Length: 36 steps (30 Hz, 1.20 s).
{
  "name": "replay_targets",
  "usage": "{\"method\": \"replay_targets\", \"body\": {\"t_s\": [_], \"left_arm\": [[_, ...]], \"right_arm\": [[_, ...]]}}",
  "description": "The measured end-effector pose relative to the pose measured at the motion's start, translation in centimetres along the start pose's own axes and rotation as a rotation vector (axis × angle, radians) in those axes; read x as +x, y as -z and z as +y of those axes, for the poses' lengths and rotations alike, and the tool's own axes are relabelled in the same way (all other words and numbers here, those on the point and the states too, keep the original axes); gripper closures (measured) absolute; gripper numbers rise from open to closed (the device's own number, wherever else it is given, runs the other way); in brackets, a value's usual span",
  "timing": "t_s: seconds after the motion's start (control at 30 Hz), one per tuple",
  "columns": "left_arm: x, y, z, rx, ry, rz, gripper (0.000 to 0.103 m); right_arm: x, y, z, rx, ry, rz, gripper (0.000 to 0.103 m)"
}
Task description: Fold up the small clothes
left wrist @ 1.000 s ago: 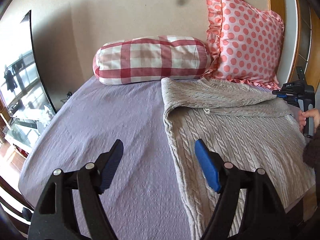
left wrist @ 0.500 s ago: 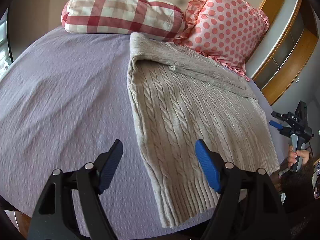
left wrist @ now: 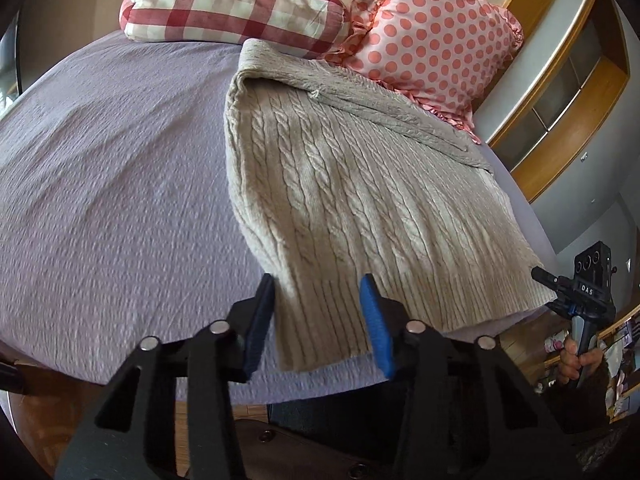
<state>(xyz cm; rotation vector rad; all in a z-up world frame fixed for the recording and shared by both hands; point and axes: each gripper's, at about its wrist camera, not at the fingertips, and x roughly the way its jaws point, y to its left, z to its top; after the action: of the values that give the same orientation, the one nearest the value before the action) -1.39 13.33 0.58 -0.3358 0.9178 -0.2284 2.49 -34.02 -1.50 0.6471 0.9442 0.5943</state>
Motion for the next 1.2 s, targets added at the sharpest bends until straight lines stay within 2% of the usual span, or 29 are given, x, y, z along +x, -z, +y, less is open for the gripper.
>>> {"method": "replay_targets", "body": {"t_s": [0.03,0.07,0.17,0.27,0.4,0.53,0.67,0.73,0.77,0.8,0.87,0.93,0.97,1.0,1.03,1.07,1.1,1.13,1.2], "left_arm": [[0.1,0.1,0.2,-0.015,0.002,0.009,0.084],[0.2,0.2,0.3,-0.027,0.004,0.017,0.089],[0.2,-0.1,0.3,-0.027,0.007,0.017,0.092],[-0.5,-2.0,0.3,-0.023,0.055,-0.012,0.092],[-1.7,-8.2,1.2,-0.069,0.116,-0.111,0.092],[0.2,-16.2,2.3,-0.143,0.097,-0.176,0.092],[5.4,-23.8,2.8,-0.181,0.021,-0.154,0.092],[9.2,-27.2,3.3,-0.221,-0.028,-0.122,0.093],[11.3,-28.7,3.7,-0.23,-0.06,-0.104,0.092],[13.3,-30.1,4.0,-0.243,-0.095,-0.09,0.092],[16.6,-31.7,5.2,-0.295,-0.134,-0.041,0.092],[17.8,-32.2,6.2,-0.363,-0.105,-0.025,0.09],[17.7,-32.3,6.3,-0.366,-0.094,-0.036,0.086],[17.1,-32.4,6.3,-0.349,-0.092,-0.058,0.086],[16.2,-32.4,6.1,-0.321,-0.117,-0.086,0.075],[15.2,-32.4,5.9,-0.291,-0.157,-0.119,0.06],[14.1,-32.5,5.7,-0.269,-0.185,-0.153,0.055],[12.9,-32.3,5.5,-0.252,-0.192,-0.181,0.053],[11.2,-31.5,4.9,-0.219,-0.137,-0.201,0.052]], "right_arm": [[-0.1,0.2,0.1,-0.007,-0.003,-0.009,0.088],[-0.2,0.2,0.1,-0.007,-0.011,-0.023,0.092],[-0.9,-0.7,0.5,-0.006,-0.064,-0.086,0.094],[-1.9,-3.1,1.7,-0.023,-0.113,-0.175,0.094],[-2.8,-8.7,2.6,-0.005,-0.189,-0.304,0.094],[-0.7,-15.7,1.9,0.021,-0.212,-0.365,0.094],[4.1,-23.0,-0.3,0.128,-0.148,-0.362,0.094],[6.9,-26.7,-1.2,0.154,-0.046,-0.365,0.094],[8.7,-28.6,-1.8,0.164,0.038,-0.354,0.094],[10.5,-30.3,-2.6,0.19,0.113,-0.327,0.094],[13.7,-32.4,-4.5,0.28,0.177,-0.25,0.093],[15.2,-33.0,-5.6,0.358,0.178,-0.196,0.088],[15.2,-33.1,-5.5,0.356,0.157,-0.198,0.075],[14.9,-33.3,-5.2,0.333,0.13,-0.215,0.046],[14.2,-33.4,-4.8,0.304,0.105,-0.247,0.03],[13.0,-33.2,-4.3,0.282,0.115,-0.303,0.008],[11.6,-32.9,-3.8,0.263,0.104,-0.365,0.006],[10.6,-32.5,-3.4,0.238,0.057,-0.403,0.006],[9.6,-31.4,-2.4,0.198,0.001,-0.39,0.006]]}}
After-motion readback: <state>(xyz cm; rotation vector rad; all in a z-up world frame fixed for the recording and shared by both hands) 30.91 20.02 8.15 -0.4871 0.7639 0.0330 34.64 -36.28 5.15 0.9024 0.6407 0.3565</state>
